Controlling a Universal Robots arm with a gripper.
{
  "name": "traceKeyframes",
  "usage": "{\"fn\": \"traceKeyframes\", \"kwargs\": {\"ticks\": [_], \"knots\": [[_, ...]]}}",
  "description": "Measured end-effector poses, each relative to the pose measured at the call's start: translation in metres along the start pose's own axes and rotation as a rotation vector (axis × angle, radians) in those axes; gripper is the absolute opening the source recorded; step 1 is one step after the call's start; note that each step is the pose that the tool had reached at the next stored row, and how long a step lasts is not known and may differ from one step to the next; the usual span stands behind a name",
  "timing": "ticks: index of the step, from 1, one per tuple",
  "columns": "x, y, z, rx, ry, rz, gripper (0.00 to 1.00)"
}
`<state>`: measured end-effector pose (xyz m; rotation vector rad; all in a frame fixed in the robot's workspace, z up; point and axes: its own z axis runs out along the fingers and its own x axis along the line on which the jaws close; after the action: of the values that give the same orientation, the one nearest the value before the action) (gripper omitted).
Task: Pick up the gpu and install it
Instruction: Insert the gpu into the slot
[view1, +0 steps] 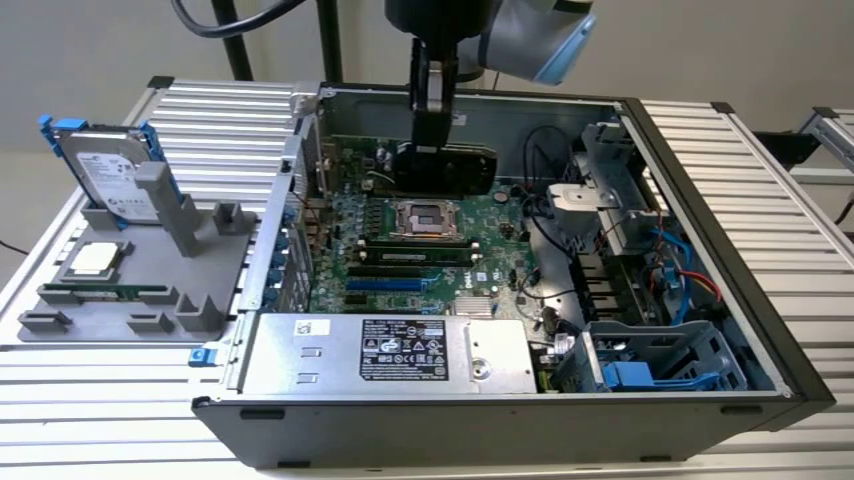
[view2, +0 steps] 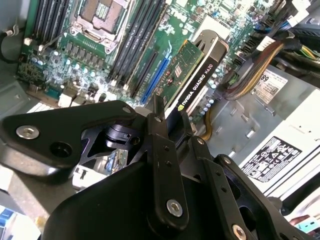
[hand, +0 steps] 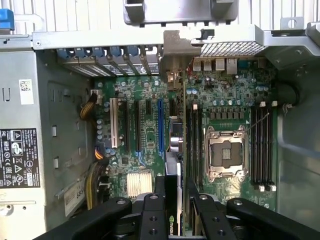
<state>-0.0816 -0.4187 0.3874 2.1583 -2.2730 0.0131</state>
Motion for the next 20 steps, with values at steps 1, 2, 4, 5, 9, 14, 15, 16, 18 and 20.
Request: {"fn": "traceKeyframes", "kwargs": {"ticks": [1, 2, 4, 5, 9, 14, 15, 16, 18, 20], "knots": [[0.0000, -0.0003, 0.0005, -0.0001, 0.0001, 0.000, 0.00], [0.0000, -0.0006, 0.0010, 0.0000, 0.0000, 0.000, 0.00], [-0.0001, -0.0010, 0.0019, 0.0000, 0.0001, 0.000, 0.00], [-0.0001, -0.0012, 0.0024, 0.0000, 0.0001, 0.000, 0.00], [-0.0001, -0.0017, 0.0045, 0.0000, 0.0004, 0.000, 0.00], [-0.0002, -0.0020, 0.0073, 0.0000, 0.0008, 0.000, 0.00], [-0.0002, -0.0020, 0.0079, 0.0000, 0.0008, 0.000, 0.00], [-0.0002, -0.0020, 0.0085, 0.0001, 0.0010, 0.000, 0.00], [-0.0002, -0.0021, 0.0096, 0.0000, 0.0014, 0.000, 0.00], [-0.0003, -0.0021, 0.0106, 0.0001, 0.0015, 0.000, 0.00]]}}
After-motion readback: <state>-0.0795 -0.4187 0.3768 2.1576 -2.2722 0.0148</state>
